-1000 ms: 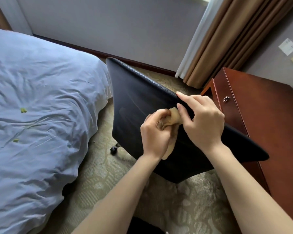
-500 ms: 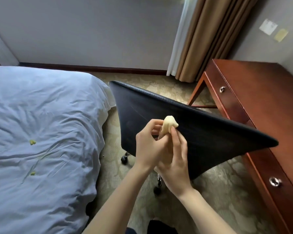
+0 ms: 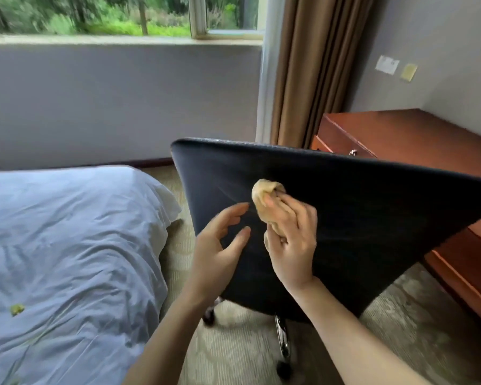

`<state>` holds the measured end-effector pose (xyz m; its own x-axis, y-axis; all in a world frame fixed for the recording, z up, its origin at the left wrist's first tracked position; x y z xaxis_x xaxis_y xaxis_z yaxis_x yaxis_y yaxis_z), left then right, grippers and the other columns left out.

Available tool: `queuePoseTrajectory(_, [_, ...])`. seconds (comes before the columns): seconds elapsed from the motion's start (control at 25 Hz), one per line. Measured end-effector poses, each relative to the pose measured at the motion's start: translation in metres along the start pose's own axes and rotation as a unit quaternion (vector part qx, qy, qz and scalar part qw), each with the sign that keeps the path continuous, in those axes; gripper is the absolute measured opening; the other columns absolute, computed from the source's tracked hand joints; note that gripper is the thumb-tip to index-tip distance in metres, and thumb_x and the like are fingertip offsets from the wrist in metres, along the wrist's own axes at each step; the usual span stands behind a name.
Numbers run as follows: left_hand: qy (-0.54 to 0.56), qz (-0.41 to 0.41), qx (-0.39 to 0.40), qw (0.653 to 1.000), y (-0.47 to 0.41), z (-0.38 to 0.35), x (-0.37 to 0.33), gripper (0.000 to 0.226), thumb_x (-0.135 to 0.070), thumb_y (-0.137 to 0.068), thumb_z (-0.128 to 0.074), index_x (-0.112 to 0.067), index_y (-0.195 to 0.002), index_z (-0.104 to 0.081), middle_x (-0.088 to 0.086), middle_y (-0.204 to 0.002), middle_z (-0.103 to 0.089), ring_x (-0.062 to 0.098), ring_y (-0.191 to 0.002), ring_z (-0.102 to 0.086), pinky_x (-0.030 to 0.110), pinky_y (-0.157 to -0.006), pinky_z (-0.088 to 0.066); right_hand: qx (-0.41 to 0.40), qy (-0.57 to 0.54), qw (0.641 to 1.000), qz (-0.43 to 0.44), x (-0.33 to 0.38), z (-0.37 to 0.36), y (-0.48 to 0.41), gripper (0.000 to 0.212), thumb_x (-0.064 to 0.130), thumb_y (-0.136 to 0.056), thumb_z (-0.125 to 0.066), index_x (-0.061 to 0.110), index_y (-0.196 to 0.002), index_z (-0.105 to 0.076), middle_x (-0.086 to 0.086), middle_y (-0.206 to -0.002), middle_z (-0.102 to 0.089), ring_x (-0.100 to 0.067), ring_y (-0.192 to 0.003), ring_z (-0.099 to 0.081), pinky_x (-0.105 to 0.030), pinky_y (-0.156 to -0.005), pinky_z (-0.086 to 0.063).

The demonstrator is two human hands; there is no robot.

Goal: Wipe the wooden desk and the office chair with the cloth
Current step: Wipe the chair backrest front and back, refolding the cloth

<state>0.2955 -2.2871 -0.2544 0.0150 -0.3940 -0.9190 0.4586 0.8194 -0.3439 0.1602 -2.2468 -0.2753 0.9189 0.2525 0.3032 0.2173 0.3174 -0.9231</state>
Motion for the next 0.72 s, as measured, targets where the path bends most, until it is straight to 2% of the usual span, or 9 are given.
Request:
queuePoseTrajectory(0.08, [-0.010, -0.033, -0.034, 0.999, 0.000, -0.002, 0.041, 0.039, -0.011, -0.089, -0.061, -0.033, -0.121, -0.058, -0.018, -0.119, -0.062, -0.001, -0.116, -0.054, 0.014, -0.095, -0.041, -0.041, 0.037, 0.994, 0.091, -0.018, -0.024, 0.010, 0.035, 0.004, -0.095, -0.050, 0.025, -0.122, -0.057, -0.002, -0.116, -0.058, -0.022, -0.099, -0.051, -0.037, -0.086, -0.048])
queuePoseTrajectory(0.16, [-0.018, -0.056, -0.065, 0.996, -0.004, -0.005, 0.081, 0.041, -0.016, -0.089, -0.061, -0.040, -0.121, -0.055, -0.019, -0.121, -0.058, -0.004, -0.116, -0.051, 0.015, -0.095, -0.041, -0.067, 0.092, 0.979, 0.168, -0.037, -0.038, 0.013, 0.034, 0.006, -0.098, -0.047, 0.028, -0.123, -0.055, 0.002, -0.118, -0.056, -0.021, -0.096, -0.052, -0.038, -0.080, -0.050])
queuePoseTrajectory(0.24, [-0.027, -0.081, -0.092, 0.992, -0.011, -0.007, 0.117, 0.043, -0.018, -0.089, -0.061, -0.043, -0.123, -0.051, -0.021, -0.123, -0.054, -0.007, -0.118, -0.047, 0.017, -0.097, -0.038, -0.080, 0.181, 0.951, 0.239, -0.052, -0.047, 0.016, 0.038, 0.006, -0.098, -0.047, 0.029, -0.128, -0.052, 0.002, -0.117, -0.060, -0.022, -0.095, -0.055, -0.038, -0.078, -0.049])
queuePoseTrajectory(0.36, [-0.059, -0.129, -0.118, 0.983, -0.023, -0.005, 0.162, 0.048, -0.015, -0.089, -0.061, -0.040, -0.126, -0.044, -0.018, -0.128, -0.046, -0.007, -0.121, -0.041, 0.013, -0.102, -0.030, -0.068, 0.326, 0.896, 0.295, -0.066, -0.061, 0.019, 0.050, 0.011, -0.094, -0.053, 0.027, -0.139, -0.040, -0.003, -0.119, -0.061, -0.023, -0.101, -0.053, -0.037, -0.086, -0.040])
queuePoseTrajectory(0.44, [-0.076, -0.149, -0.159, 0.973, -0.032, -0.001, 0.185, 0.049, -0.011, -0.088, -0.062, -0.028, -0.131, -0.043, -0.007, -0.132, -0.043, 0.002, -0.123, -0.039, 0.010, -0.103, -0.026, -0.052, 0.351, 0.879, 0.318, -0.070, -0.068, 0.019, 0.053, 0.017, -0.090, -0.059, 0.023, -0.140, -0.042, -0.004, -0.120, -0.061, -0.023, -0.100, -0.056, -0.037, -0.088, -0.040])
queuePoseTrajectory(0.52, [-0.069, -0.140, -0.184, 0.970, -0.038, 0.004, 0.198, 0.051, -0.012, -0.090, -0.061, -0.022, -0.135, -0.041, -0.001, -0.136, -0.038, 0.006, -0.125, -0.036, 0.019, -0.108, -0.026, -0.035, 0.355, 0.859, 0.368, -0.073, -0.071, 0.028, 0.045, 0.014, -0.091, -0.055, 0.022, -0.135, -0.052, -0.003, -0.117, -0.063, -0.022, -0.095, -0.061, -0.037, -0.085, -0.046])
queuePoseTrajectory(0.64, [-0.098, -0.130, -0.165, 0.973, -0.043, 0.006, 0.197, 0.060, -0.012, -0.091, -0.058, -0.014, -0.144, -0.031, 0.002, -0.145, -0.031, 0.007, -0.131, -0.030, 0.020, -0.109, -0.021, 0.026, 0.332, 0.834, 0.439, -0.082, -0.075, 0.048, 0.042, 0.002, -0.094, -0.039, 0.022, -0.119, -0.066, 0.002, -0.102, -0.066, -0.018, -0.085, -0.062, -0.033, -0.077, -0.051])
queuePoseTrajectory(0.72, [-0.133, -0.141, -0.142, 0.971, -0.046, 0.010, 0.188, 0.064, -0.011, -0.091, -0.058, -0.012, -0.147, -0.026, 0.003, -0.147, -0.030, 0.013, -0.136, -0.028, 0.022, -0.111, -0.020, 0.093, 0.329, 0.797, 0.498, -0.092, -0.080, 0.065, 0.045, 0.002, -0.096, -0.033, 0.025, -0.107, -0.070, 0.008, -0.093, -0.065, -0.014, -0.083, -0.060, -0.029, -0.077, -0.049])
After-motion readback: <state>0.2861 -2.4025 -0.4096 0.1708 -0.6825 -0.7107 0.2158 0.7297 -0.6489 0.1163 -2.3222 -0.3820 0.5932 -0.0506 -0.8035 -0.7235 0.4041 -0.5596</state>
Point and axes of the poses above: each hand's wrist, its own y-axis away from the middle knuckle, its own z-axis out of the back of the hand, x = y × z, the point moved 1 cm from there along -y, towards the middle knuckle
